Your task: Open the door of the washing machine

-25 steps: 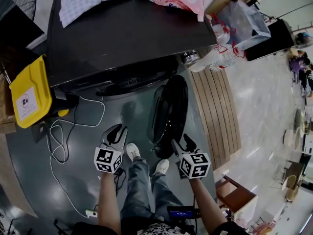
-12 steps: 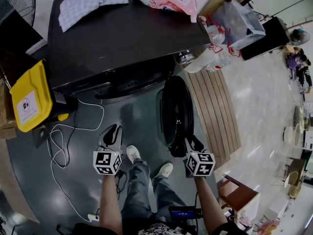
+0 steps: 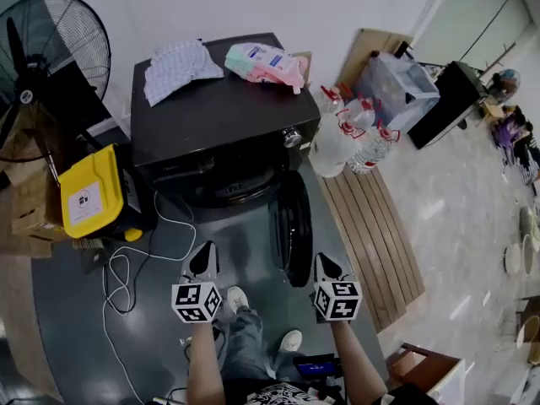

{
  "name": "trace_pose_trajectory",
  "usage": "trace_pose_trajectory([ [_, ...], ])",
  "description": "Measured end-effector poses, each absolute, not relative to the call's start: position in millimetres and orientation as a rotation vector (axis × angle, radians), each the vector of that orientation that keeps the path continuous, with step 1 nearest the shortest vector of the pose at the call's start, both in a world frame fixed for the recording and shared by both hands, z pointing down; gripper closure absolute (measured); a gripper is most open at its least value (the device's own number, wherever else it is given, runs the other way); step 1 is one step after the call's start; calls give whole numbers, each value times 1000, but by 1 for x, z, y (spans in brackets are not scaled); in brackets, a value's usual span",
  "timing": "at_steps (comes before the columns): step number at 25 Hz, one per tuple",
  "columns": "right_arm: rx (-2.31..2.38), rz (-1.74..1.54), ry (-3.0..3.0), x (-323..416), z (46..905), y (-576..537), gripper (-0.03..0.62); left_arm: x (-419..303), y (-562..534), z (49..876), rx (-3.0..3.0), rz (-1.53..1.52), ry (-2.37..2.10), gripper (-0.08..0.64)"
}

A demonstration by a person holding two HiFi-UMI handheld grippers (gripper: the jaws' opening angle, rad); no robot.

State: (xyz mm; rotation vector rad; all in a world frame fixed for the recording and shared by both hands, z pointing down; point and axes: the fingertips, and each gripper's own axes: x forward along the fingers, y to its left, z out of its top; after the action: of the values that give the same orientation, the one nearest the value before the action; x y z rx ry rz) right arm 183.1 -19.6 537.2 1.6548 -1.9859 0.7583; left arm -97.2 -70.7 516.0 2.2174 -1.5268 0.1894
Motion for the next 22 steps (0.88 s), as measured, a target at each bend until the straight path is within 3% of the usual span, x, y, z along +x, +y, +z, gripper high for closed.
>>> trace_pose_trajectory([
  [9,1562,453,-2418,161,376,58,591,-57,39,381,2221,54,-1663,558],
  [22,1526,379,-2510,153,330,98,592,-43,102,333,2271,4,-1680,558],
])
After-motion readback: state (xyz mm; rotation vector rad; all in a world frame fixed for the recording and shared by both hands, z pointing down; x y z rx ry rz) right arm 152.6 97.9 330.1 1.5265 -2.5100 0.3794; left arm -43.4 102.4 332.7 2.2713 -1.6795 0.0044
